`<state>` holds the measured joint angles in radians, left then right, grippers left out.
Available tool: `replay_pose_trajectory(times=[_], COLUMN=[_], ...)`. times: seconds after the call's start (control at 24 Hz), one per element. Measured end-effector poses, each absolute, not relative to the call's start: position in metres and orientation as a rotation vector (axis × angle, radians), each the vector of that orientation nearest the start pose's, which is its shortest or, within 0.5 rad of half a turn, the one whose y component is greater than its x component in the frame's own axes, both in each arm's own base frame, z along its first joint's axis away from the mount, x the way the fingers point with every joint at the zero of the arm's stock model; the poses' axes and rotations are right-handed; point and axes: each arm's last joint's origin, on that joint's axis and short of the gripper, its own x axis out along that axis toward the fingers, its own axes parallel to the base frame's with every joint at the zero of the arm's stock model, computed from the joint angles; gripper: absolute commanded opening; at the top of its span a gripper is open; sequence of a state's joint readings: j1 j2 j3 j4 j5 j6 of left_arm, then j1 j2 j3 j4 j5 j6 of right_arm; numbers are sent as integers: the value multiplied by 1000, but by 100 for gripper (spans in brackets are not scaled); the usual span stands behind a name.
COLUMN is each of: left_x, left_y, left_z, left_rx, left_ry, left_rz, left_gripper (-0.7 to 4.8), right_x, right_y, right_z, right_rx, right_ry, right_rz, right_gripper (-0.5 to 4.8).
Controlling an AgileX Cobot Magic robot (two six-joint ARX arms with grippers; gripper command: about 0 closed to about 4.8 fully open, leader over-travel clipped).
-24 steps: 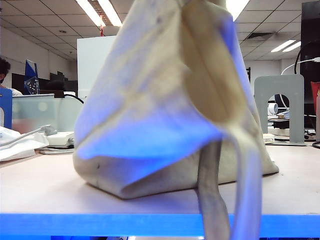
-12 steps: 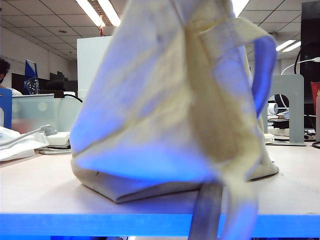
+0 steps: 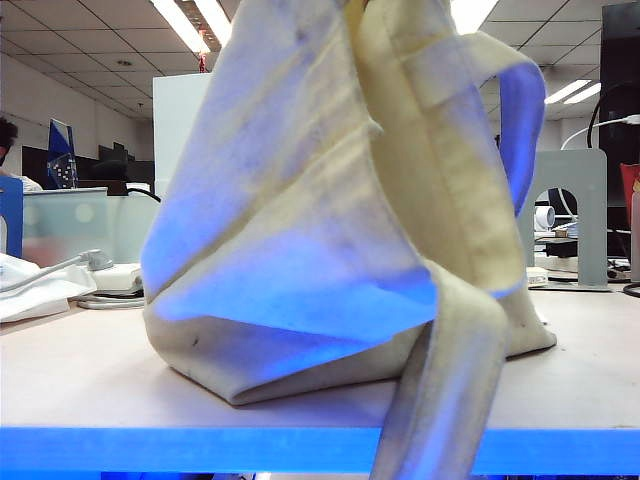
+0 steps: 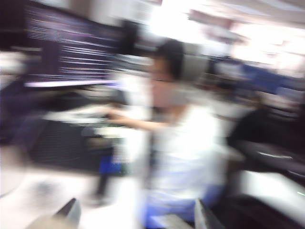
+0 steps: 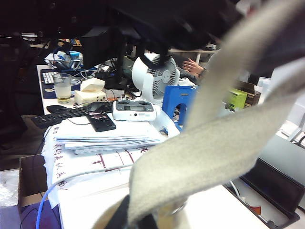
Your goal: Take the glasses case out of the canvas bag and put it on the table.
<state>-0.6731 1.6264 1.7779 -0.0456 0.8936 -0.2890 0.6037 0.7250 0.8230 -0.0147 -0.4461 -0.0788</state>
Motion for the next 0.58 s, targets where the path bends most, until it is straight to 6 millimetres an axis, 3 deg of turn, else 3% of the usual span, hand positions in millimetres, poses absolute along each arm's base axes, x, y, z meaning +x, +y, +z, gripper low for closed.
replay_pose_trajectory(times=[0.25,0.42,0.46,0.54,0.58], left_x=[286,288,288,287,286], left_y=[-222,-220,-220,-219,-219], left_z=[458,461,463,465,465], left_rx=[-145,-130,-131,-139,-154], left_ry=[145,95,79,68,84], left_rz=[-1088,-1035,-1055,-1154,-1211], left_gripper=[314,315,337,479,479], right_x=[119,120,120,119,120], right_y=[97,96,96,97,97], right_z=[371,370,370,370,370], right_rx=[-64,-63,-64,-66,-69], right_ry=[-130,-124,-125,-126,-127], right_rz=[1030,1010,1010,1025,1031], right_gripper=[-8,-8,-8,-8,-8])
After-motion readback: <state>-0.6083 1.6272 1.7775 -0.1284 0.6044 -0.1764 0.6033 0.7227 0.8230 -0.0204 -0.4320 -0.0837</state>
